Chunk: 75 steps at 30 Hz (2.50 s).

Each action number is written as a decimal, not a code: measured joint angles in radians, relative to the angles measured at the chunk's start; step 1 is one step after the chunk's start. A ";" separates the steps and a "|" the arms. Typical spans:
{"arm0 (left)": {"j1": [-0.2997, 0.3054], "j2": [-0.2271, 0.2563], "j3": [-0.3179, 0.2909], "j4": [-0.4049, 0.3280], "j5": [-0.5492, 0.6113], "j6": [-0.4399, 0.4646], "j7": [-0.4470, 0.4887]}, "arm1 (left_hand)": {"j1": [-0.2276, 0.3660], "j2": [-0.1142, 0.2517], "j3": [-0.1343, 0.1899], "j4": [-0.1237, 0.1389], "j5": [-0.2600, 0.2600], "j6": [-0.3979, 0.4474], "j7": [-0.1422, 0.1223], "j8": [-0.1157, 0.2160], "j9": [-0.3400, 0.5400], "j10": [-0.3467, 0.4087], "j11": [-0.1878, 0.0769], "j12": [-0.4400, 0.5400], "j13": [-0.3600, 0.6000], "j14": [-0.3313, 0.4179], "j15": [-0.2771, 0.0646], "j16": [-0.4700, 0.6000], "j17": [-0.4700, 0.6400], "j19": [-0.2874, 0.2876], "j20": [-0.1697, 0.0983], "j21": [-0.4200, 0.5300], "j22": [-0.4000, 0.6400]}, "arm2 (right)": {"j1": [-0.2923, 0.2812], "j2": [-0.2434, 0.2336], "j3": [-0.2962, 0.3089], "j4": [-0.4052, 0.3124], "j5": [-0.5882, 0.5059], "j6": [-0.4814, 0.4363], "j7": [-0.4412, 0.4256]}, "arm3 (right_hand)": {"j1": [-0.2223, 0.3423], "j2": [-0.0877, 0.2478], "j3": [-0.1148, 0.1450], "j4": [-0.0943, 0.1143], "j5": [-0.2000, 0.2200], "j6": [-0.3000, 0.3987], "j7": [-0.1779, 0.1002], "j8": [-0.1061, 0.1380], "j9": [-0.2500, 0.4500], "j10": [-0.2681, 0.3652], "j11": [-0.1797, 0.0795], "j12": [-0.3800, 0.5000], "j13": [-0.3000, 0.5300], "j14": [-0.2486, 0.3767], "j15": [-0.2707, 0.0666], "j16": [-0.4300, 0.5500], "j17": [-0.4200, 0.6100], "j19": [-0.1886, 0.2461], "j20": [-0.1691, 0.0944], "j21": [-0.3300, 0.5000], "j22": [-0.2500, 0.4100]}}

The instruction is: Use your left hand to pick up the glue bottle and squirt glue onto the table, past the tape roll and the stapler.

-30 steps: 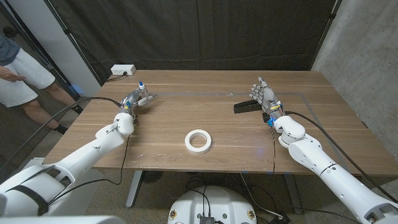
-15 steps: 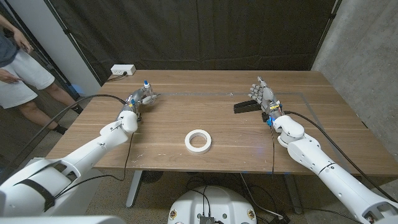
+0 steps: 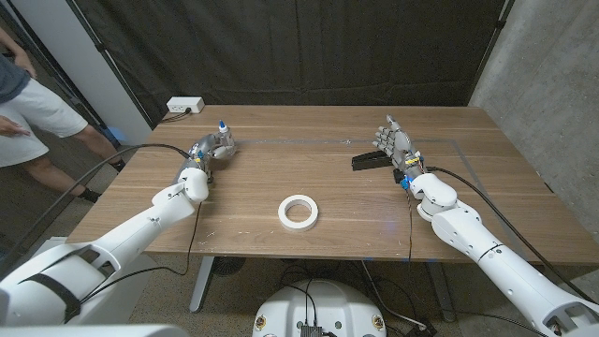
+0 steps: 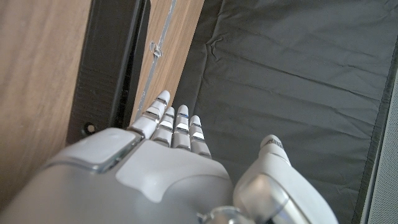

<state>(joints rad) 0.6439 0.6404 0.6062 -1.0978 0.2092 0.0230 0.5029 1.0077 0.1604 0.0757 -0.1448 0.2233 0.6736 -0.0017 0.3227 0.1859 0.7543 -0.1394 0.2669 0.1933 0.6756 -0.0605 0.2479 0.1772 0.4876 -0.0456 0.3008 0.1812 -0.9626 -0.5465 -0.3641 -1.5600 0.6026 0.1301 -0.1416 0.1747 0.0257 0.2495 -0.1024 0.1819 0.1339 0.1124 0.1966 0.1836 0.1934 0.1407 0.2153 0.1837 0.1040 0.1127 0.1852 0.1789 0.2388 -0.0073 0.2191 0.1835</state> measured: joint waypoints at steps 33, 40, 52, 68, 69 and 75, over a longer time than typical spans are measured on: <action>0.025 -0.018 -0.030 0.015 -0.053 -0.026 0.034 | 0.002 -0.033 0.017 0.024 -0.031 0.009 0.004 -0.031 -0.002 0.016 0.004 -0.043 0.000 0.012 -0.002 -0.035 0.000 0.001 0.014 -0.013 0.000 | -0.009 -0.014 -0.004 -0.041 -0.013 -0.028 -0.021 | 0.000 0.000 -0.001 -0.001 0.000 0.005 -0.005 0.000 0.000 0.011 0.000 0.000 0.000 0.009 0.001 0.000 0.000 0.000 0.000 0.000 0.000; 0.039 -0.014 -0.037 0.001 -0.063 -0.014 0.026 | -0.017 -0.052 0.009 0.032 -0.031 0.003 0.010 -0.048 -0.002 0.010 0.011 -0.058 0.000 0.007 -0.005 -0.049 0.001 0.001 0.013 -0.016 0.000 | -0.006 -0.014 -0.007 -0.043 -0.016 -0.032 -0.021 | 0.000 0.000 -0.001 -0.001 0.000 0.005 -0.005 0.000 0.000 0.011 0.000 0.000 0.000 0.009 0.001 0.000 0.000 0.007 0.007 0.000 0.000; 0.043 -0.010 -0.039 -0.013 -0.063 -0.006 0.024 | -0.068 -0.070 -0.008 0.049 -0.026 -0.110 0.014 -0.109 -0.002 -0.102 0.025 -0.082 0.005 -0.085 0.002 -0.064 0.002 -0.056 0.039 -0.054 0.003 | -0.005 -0.013 -0.008 -0.043 -0.017 -0.033 -0.023 | 0.000 0.000 -0.001 -0.001 0.000 0.005 -0.005 0.000 0.000 0.011 0.000 0.000 0.000 0.010 0.001 0.000 0.000 0.013 0.002 0.000 0.000; 0.019 -0.017 -0.032 0.007 -0.048 -0.043 0.026 | -0.061 -0.081 -0.013 0.054 -0.019 -0.111 0.013 -0.109 0.003 -0.105 0.022 -0.082 0.005 -0.094 0.004 -0.064 0.002 -0.065 0.040 -0.054 0.003 | -0.011 -0.008 -0.009 -0.041 -0.017 -0.029 -0.028 | 0.000 0.000 -0.001 -0.001 0.000 0.005 -0.005 0.000 0.000 0.011 0.000 0.000 0.000 0.009 0.001 0.000 0.000 0.013 0.002 0.000 0.000; 0.019 -0.017 -0.032 0.007 -0.048 -0.046 0.026 | -0.061 -0.081 -0.013 0.054 -0.019 -0.111 0.013 -0.109 0.003 -0.105 0.022 -0.082 0.005 -0.094 0.004 -0.064 0.002 -0.065 0.040 -0.054 0.003 | -0.011 -0.008 -0.009 -0.041 -0.017 -0.029 -0.028 | 0.000 0.000 -0.001 -0.001 0.000 0.005 -0.005 0.000 0.000 0.011 0.000 0.000 0.000 0.009 0.001 0.000 0.000 0.013 0.002 0.000 0.000; -0.002 -0.031 -0.024 0.036 -0.048 -0.073 0.027 | -0.054 -0.074 -0.004 0.045 -0.019 -0.069 0.003 -0.098 0.003 -0.071 0.010 -0.068 0.005 -0.058 0.004 -0.052 0.002 -0.049 0.025 -0.054 0.003 | -0.016 -0.008 -0.007 -0.045 -0.018 -0.026 -0.033 | 0.000 0.000 -0.001 -0.001 0.000 0.005 -0.005 0.000 0.000 0.011 0.000 0.000 0.000 0.009 0.001 0.000 0.000 0.013 0.002 0.000 0.000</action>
<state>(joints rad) 0.6419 0.6089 0.5820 -1.0616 0.1617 -0.0500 0.5302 0.9536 0.0860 0.0717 -0.1001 0.2047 0.6046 0.0015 0.2246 0.1887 0.6837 -0.1294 0.1989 0.1979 0.6173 -0.0567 0.1960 0.1794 0.4387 -0.0205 0.2473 0.1840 -0.9785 -0.5541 -0.3709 -1.6051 0.5849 0.1044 -0.1744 0.1746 0.0257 0.2484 -0.1035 0.1819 0.1391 0.1071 0.1966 0.1836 0.2039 0.1407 0.2153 0.1837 0.1134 0.1135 0.1853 0.1789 0.2514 -0.0054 0.2191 0.1835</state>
